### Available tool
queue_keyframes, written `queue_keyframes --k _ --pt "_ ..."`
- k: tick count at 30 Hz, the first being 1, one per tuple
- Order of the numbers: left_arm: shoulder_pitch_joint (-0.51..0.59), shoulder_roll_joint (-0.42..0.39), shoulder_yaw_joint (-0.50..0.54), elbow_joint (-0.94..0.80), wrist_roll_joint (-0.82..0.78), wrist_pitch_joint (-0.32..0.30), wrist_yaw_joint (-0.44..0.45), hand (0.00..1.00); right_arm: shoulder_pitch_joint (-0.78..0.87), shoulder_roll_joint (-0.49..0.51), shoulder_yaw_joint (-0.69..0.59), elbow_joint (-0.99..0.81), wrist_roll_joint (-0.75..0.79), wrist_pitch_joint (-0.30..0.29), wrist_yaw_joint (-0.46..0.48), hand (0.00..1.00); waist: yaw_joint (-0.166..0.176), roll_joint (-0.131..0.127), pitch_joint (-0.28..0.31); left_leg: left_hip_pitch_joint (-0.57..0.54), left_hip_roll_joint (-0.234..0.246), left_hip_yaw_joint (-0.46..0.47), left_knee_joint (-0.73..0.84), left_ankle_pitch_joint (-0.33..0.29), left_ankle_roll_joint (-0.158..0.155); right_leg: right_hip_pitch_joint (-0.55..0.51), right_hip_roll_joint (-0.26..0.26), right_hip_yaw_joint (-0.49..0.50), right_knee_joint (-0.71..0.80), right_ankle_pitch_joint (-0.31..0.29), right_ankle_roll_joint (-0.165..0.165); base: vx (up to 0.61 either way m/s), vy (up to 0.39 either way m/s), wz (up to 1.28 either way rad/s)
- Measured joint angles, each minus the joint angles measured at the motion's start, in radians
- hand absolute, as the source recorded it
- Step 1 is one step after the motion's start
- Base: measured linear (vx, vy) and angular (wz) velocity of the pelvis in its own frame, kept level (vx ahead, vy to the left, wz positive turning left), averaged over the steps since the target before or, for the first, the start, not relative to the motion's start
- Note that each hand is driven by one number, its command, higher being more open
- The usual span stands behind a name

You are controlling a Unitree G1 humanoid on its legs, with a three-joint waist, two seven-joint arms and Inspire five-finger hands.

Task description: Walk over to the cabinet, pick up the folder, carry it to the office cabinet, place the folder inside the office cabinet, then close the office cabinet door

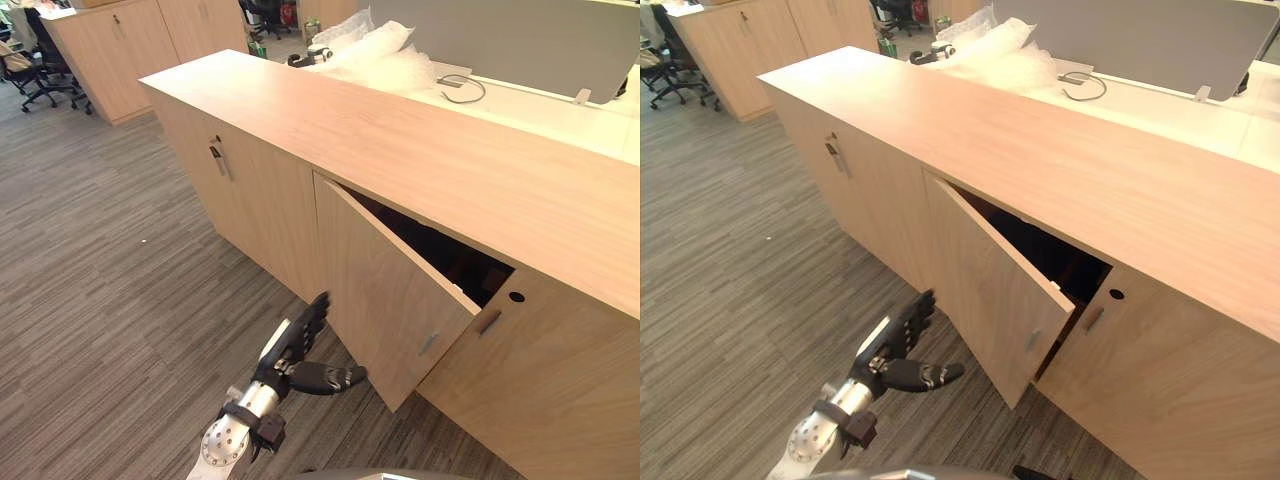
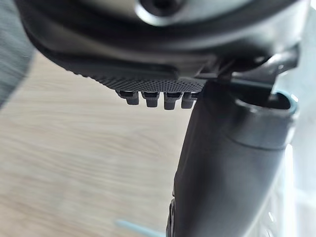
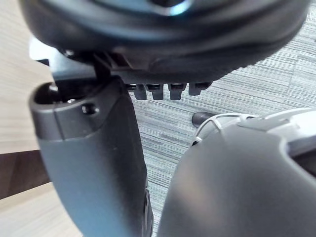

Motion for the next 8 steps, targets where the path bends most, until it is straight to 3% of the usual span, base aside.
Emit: queue_keyframes --k 6,8 --pt "-0.046 -0.065 0.135 0.482 -0.099 0.060 0.012 1.00 -0.009 0.015 -0.005 -0.027 0.024 0.000 -0.024 1.00 -0.004 -0.003 0.023 0.032 0.014 0.021 -0.001 -0.002 -0.020 0.020 0.008 0.023 0.000 -0.016 0.006 -0.05 -0.029 -0.13" --pt "-0.065 -0.119 0.234 0.683 -0.132 0.086 0.031 1.00 -0.014 0.018 -0.008 -0.032 0.042 -0.002 -0.031 1.00 -0.005 -0.003 0.028 0.041 0.022 0.038 0.001 -0.008 -0.030 0.022 0.013 0.039 0.000 -0.019 0.009 -0.07 -0.010 -0.16"
